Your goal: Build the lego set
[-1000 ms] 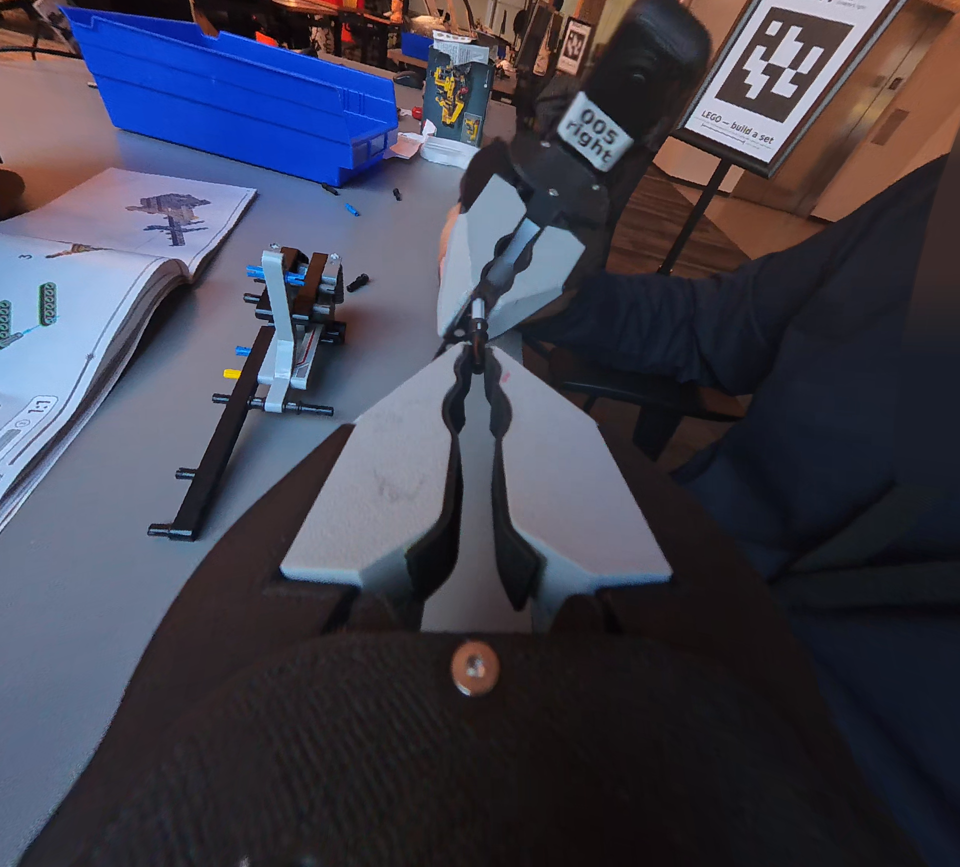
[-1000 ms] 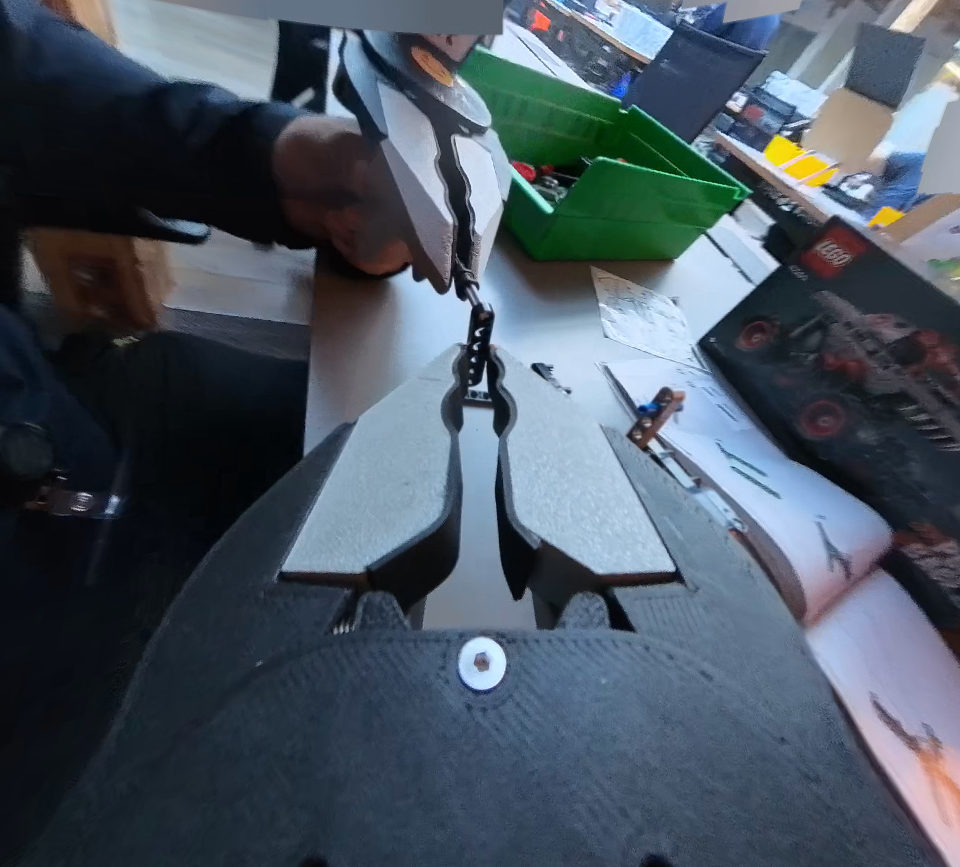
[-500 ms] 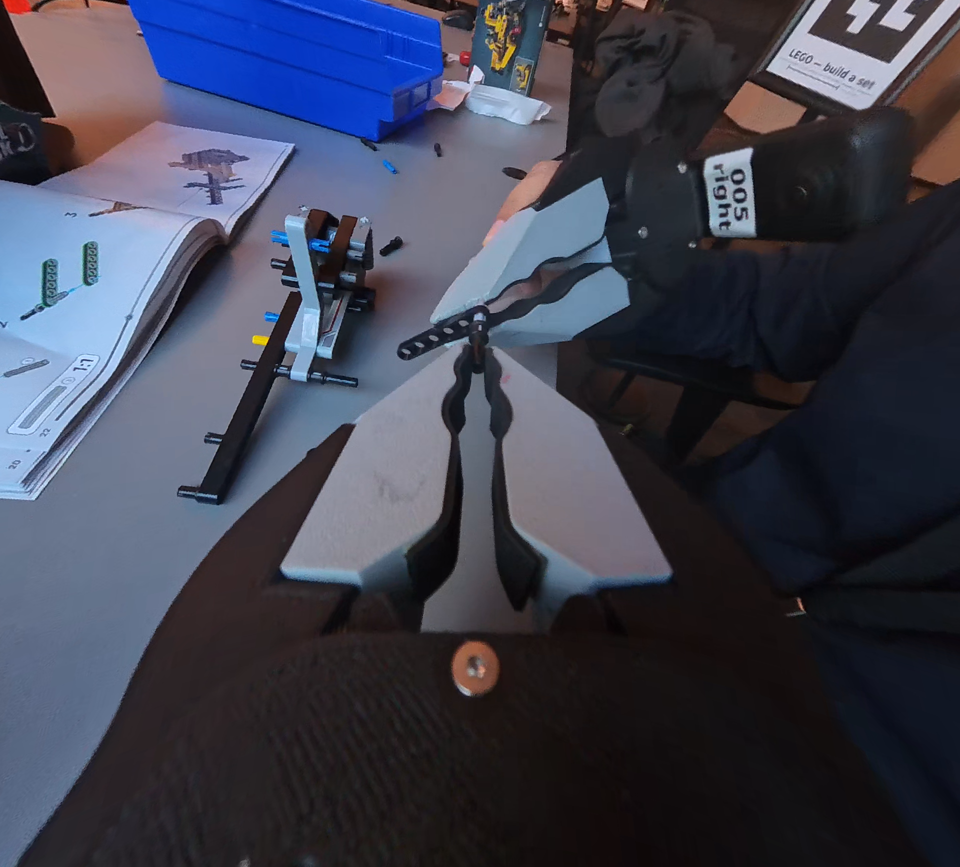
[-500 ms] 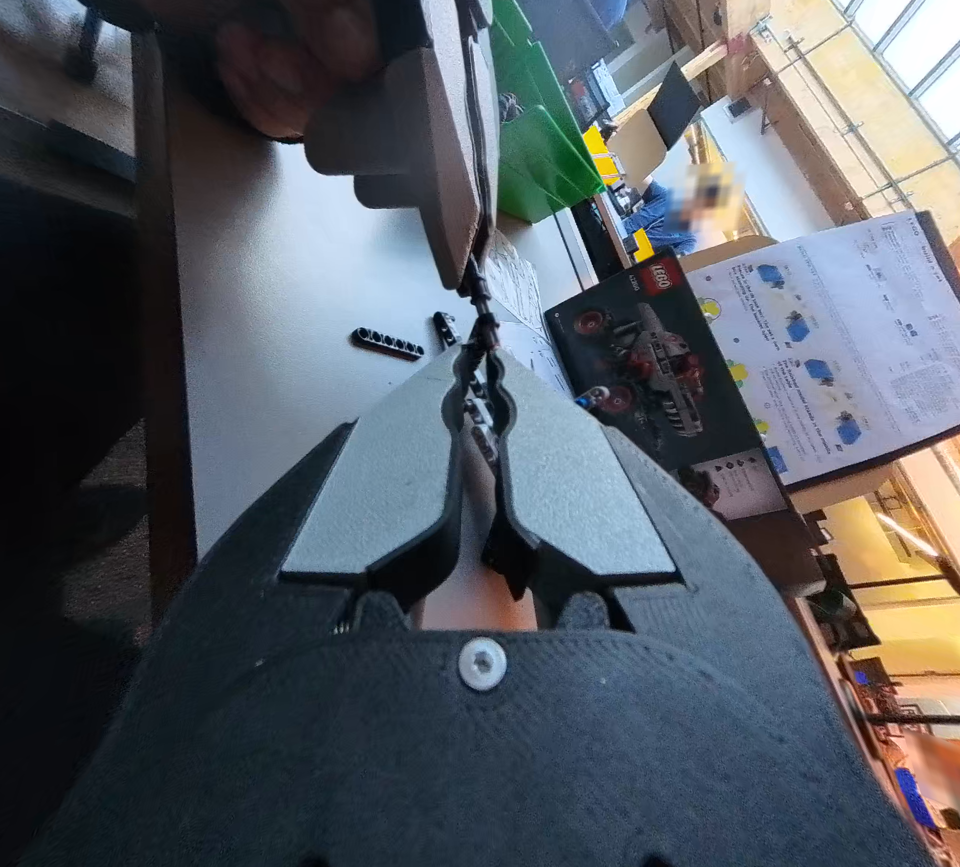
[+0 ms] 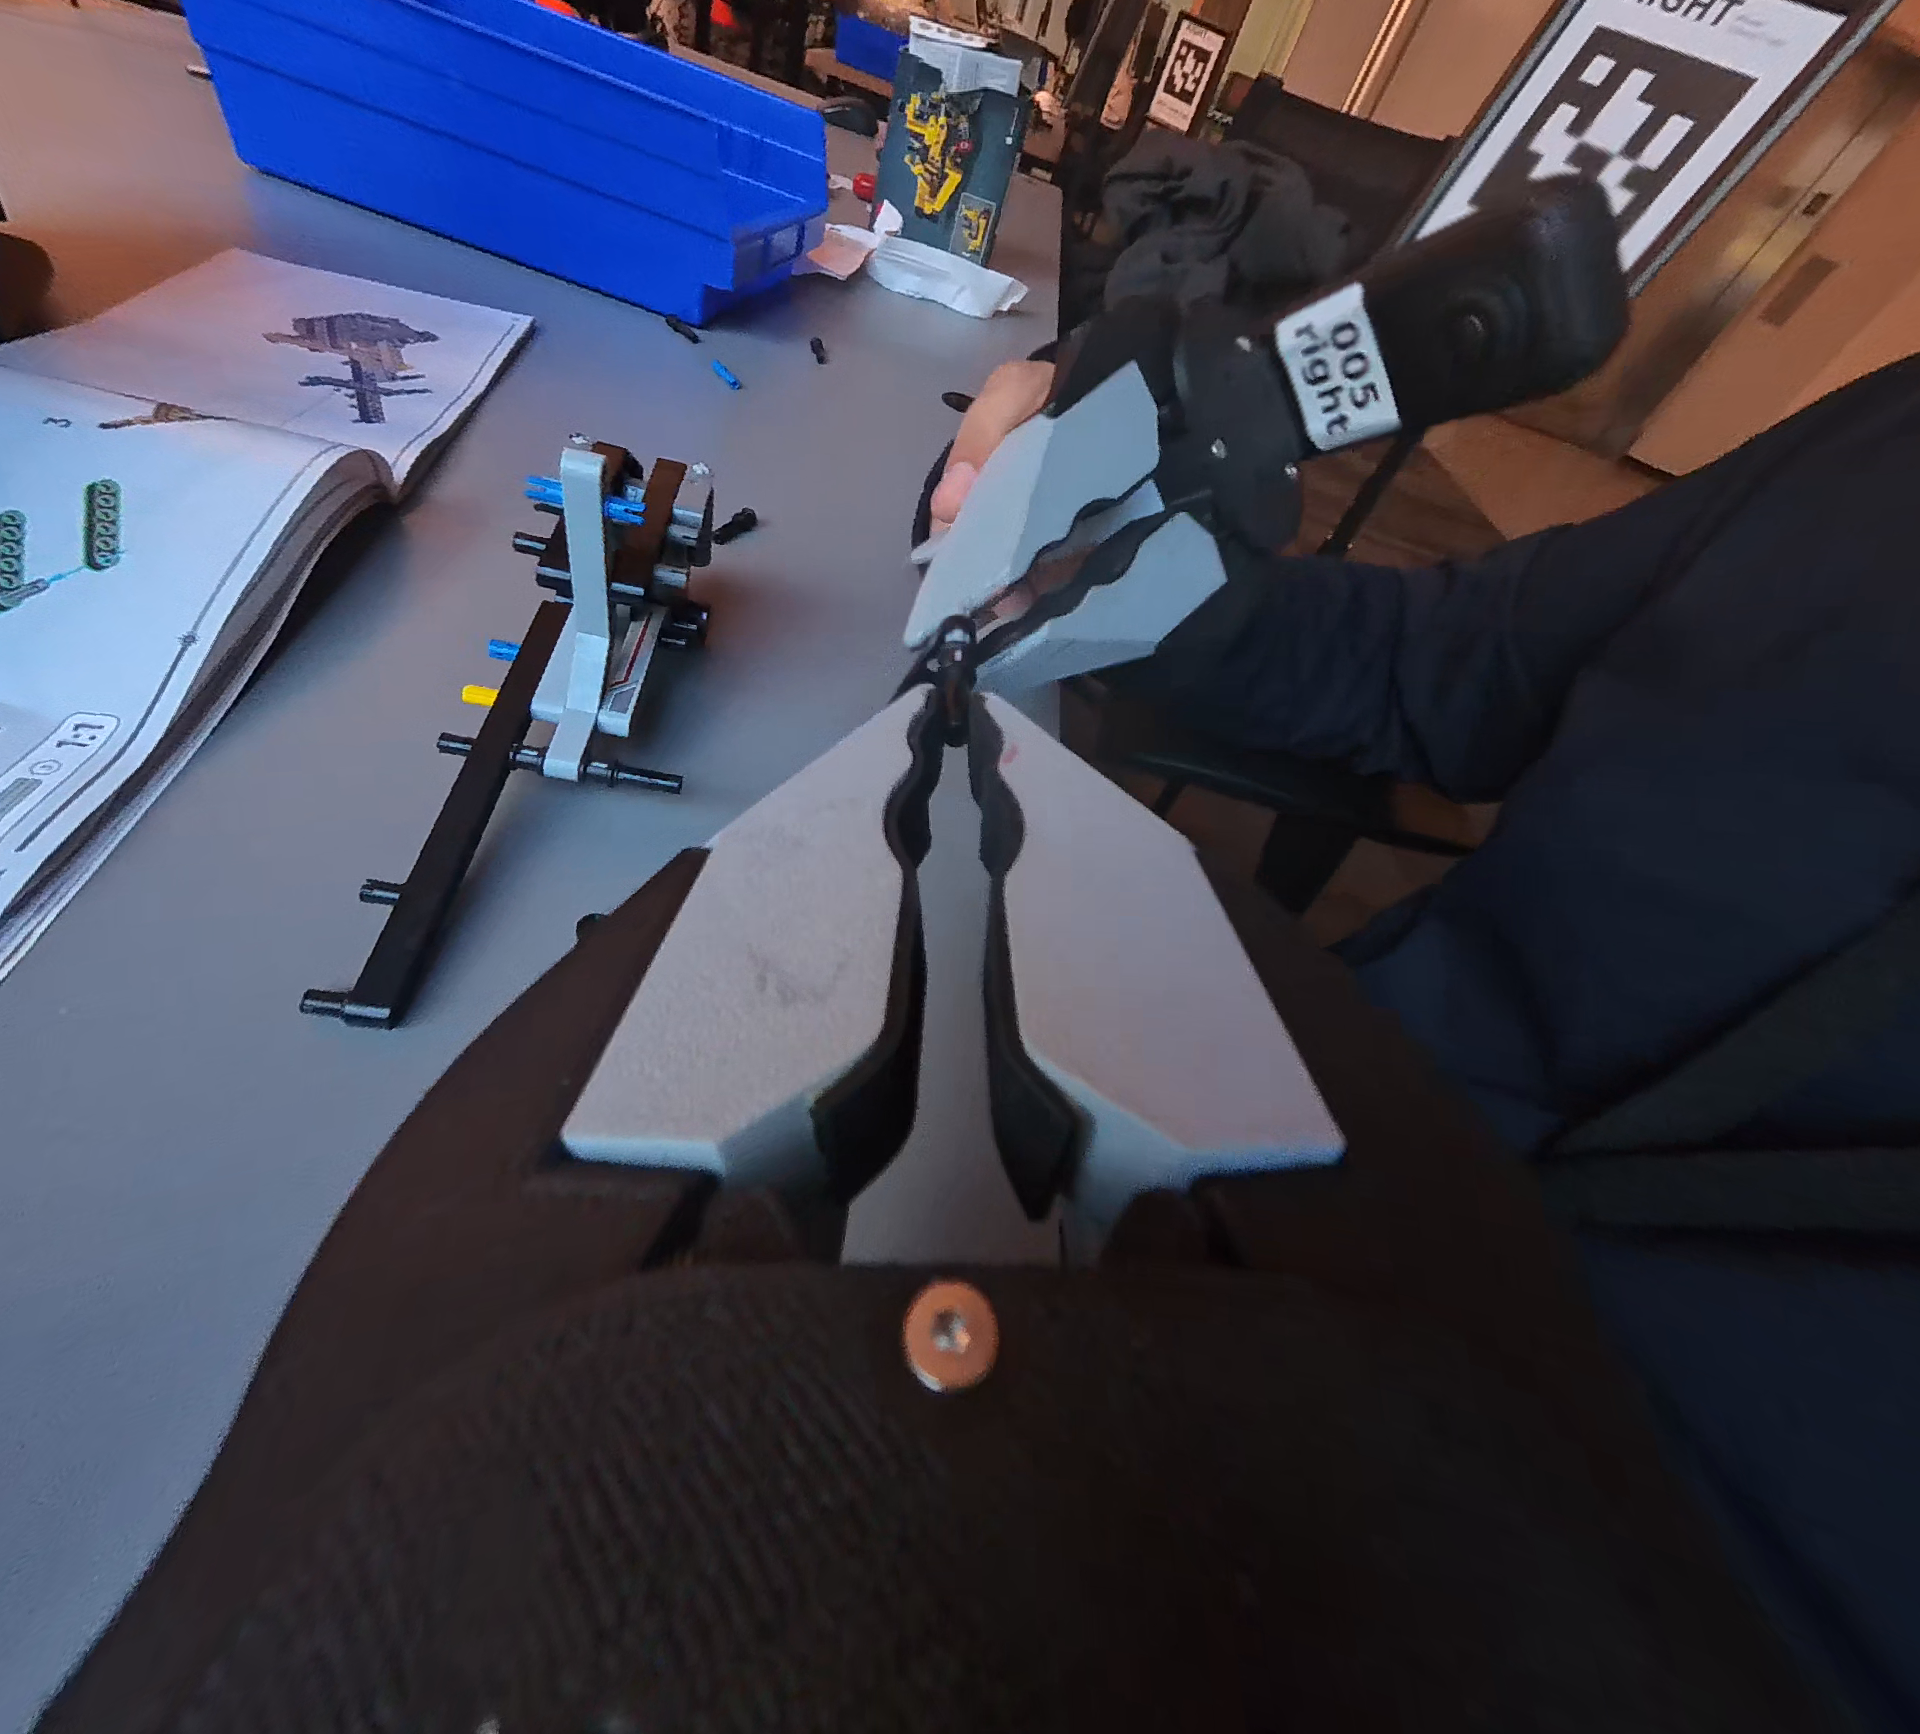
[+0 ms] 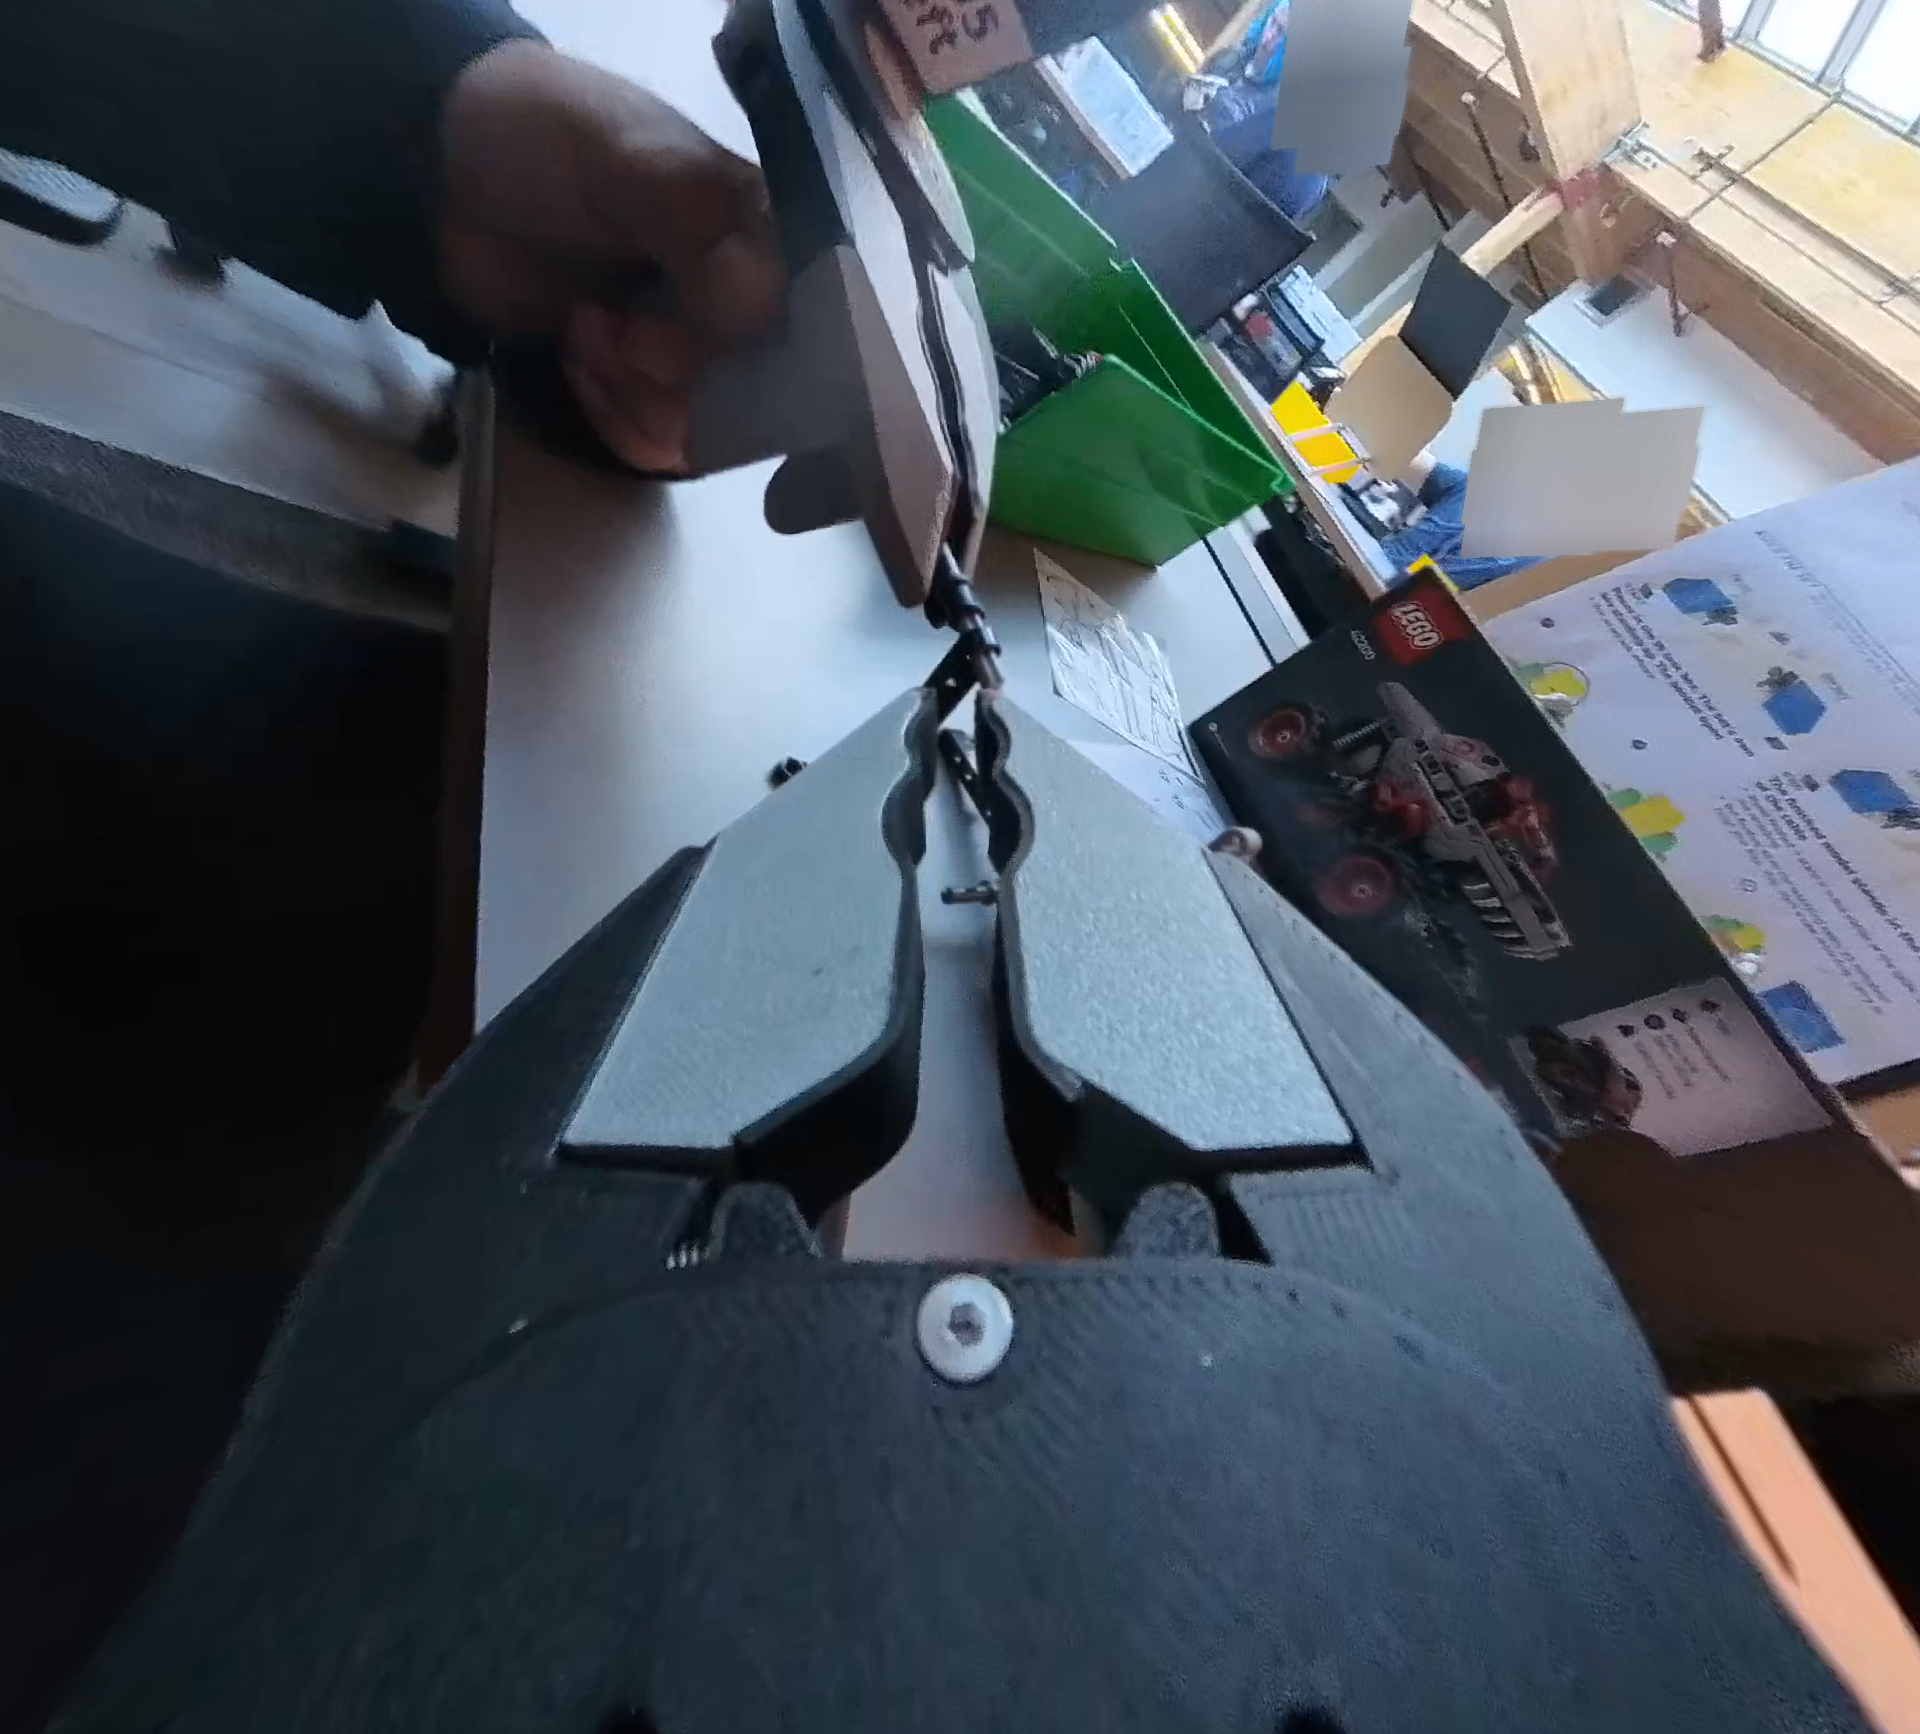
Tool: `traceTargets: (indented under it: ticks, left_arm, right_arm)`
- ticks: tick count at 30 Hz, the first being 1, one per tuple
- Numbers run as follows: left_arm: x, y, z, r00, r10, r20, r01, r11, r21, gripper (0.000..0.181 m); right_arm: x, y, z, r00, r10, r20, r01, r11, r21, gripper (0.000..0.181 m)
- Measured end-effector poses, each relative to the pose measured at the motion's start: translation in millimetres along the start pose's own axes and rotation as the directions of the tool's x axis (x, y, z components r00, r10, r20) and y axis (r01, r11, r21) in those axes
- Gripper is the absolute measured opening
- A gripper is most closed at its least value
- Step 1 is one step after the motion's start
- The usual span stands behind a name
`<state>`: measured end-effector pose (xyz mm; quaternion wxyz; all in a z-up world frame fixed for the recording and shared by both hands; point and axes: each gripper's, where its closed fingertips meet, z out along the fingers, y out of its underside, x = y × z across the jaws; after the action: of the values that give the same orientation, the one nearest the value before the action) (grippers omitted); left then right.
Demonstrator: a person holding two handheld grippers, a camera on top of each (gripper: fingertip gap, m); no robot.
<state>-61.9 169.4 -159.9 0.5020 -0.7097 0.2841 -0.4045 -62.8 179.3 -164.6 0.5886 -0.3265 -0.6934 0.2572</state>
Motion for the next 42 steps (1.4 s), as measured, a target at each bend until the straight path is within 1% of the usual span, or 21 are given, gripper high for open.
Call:
traceTargets:
  ticks: [4, 8, 13, 17, 21, 23, 24, 26, 29, 33, 38, 42]
  left_arm:
    - [4.5, -1.5, -1.5, 0.999, 0.001, -0.035, -0.001, 1.0, 0.012, 0.002]
    - [9.4, -0.5, -1.2, 0.996, -0.026, -0.09, 0.027, 1.0, 0.003, 0.002]
    - [12.3, 0.5, -0.6, 0.994, -0.025, -0.107, 0.024, 1.0, -0.005, 0.002]
    - [14.7, 3.1, 1.1, 0.993, -0.024, -0.119, 0.022, 0.999, -0.024, 0.003]
    - [14.4, 3.1, 1.3, 0.992, -0.031, -0.124, 0.028, 0.999, -0.026, 0.002]
    - [13.6, 3.0, 1.3, 0.992, -0.033, -0.119, 0.03, 0.999, -0.025, 0.002]
    - [13.4, 2.9, 1.2, 0.993, -0.032, -0.117, 0.029, 0.999, -0.024, 0.002]
    - [13.6, 3.4, 1.7, 0.993, -0.03, -0.116, 0.027, 0.999, -0.028, 0.002]
    - [14.6, 5.8, 3.4, 0.993, -0.024, -0.119, 0.019, 0.999, -0.046, 0.002]
    - [17.3, 10.1, 6.3, 0.992, -0.005, -0.122, -0.004, 0.997, -0.076, 0.002]
    - [20.8, 14.3, 8.9, 0.992, 0.02, -0.128, -0.033, 0.994, -0.103, 0.002]
    - [21.2, 13.5, 8.4, 0.99, 0.01, -0.138, -0.023, 0.995, -0.098, 0.002]
  right_arm:
    - [-4.4, -7.6, -4.1, 0.992, 0.091, 0.089, -0.097, 0.993, 0.066, 0.009]
    - [-5.3, -12.3, -7.3, 0.971, 0.177, 0.163, -0.196, 0.975, 0.107, 0.004]
    - [-7.1, -15.2, -9.8, 0.936, 0.255, 0.242, -0.291, 0.949, 0.125, 0.003]
    - [-6.5, -16.9, -11.7, 0.915, 0.294, 0.277, -0.34, 0.93, 0.137, 0.001]
    - [-6.3, -17.1, -12.1, 0.906, 0.309, 0.289, -0.359, 0.923, 0.138, 0.001]
    - [-2.5, -17.2, -12.5, 0.905, 0.323, 0.276, -0.371, 0.917, 0.144, 0.008]
    - [-0.5, -18.1, -13.9, 0.904, 0.329, 0.272, -0.378, 0.913, 0.154, 0.007]
    - [-0.8, -21.0, -15.9, 0.892, 0.339, 0.298, -0.4, 0.9, 0.172, 0.007]
    - [-6.9, -18.7, -11.9, 0.873, 0.353, 0.337, -0.416, 0.899, 0.137, 0.015]
    - [-15.3, -16.5, -9.7, 0.875, 0.327, 0.356, -0.387, 0.915, 0.112, 0.005]
    - [-21.8, -16.9, -9.1, 0.874, 0.305, 0.379, -0.367, 0.924, 0.103, 0.005]
    - [-21.3, -16.6, -8.5, 0.905, 0.257, 0.34, -0.311, 0.944, 0.113, 0.005]
